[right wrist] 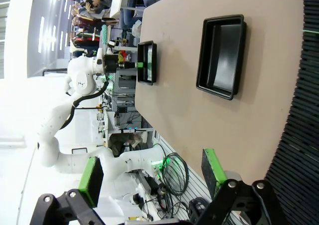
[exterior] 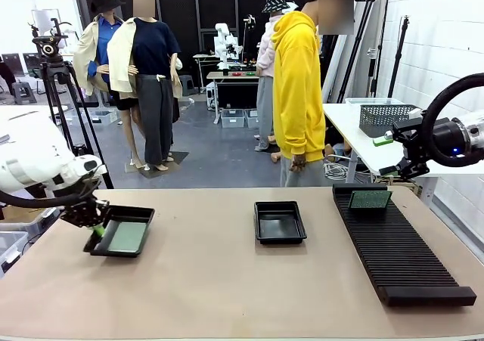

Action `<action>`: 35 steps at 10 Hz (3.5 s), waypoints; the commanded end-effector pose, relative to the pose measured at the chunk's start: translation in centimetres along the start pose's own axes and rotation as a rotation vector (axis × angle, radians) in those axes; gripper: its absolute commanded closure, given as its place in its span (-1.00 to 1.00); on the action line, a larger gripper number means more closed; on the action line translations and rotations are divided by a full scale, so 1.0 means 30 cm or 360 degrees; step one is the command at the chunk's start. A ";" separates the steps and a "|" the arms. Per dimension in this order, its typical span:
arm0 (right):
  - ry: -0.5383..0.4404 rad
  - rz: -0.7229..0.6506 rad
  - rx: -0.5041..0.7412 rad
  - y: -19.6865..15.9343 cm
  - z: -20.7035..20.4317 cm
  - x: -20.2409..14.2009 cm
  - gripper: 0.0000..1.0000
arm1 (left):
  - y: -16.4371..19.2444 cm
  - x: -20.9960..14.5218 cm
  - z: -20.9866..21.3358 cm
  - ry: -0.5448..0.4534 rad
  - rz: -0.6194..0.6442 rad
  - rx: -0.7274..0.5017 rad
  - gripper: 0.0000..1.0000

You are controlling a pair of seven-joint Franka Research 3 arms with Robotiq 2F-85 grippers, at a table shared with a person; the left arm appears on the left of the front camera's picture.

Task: Inspect and transfer BCBs to ESD trays.
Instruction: Pick up the ESD tray and place it on the left side of the table, then pick up the Blank PCB from the PCB Rack and place it in the right ESD tray.

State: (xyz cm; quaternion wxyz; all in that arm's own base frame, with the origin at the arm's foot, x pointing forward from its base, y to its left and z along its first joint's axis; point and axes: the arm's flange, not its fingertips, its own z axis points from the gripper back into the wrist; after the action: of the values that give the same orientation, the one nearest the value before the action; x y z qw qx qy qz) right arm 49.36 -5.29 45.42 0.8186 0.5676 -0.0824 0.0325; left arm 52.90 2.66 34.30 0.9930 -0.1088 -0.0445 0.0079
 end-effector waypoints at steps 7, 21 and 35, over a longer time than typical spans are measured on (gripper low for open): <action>0.0001 -0.0026 -0.0039 0.010 -0.005 0.001 -1.00 | 0.256 0.108 0.063 0.0058 -0.0017 -0.0029 1.00; 0.0001 -0.0026 -0.0039 0.010 -0.005 0.001 -1.00 | 0.157 0.006 0.243 -0.0094 -0.0014 -0.0209 -1.00; 0.0001 -0.0026 -0.0039 0.010 -0.005 0.001 -1.00 | 0.146 0.021 0.260 -0.0082 0.0023 -0.0170 -1.00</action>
State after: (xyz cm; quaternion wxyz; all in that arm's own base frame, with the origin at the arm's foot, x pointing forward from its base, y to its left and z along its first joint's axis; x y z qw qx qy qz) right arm 49.36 -5.27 45.43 0.8186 0.5675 -0.0824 0.0326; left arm 52.83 8.53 40.92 0.9843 -0.1611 -0.0707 0.0158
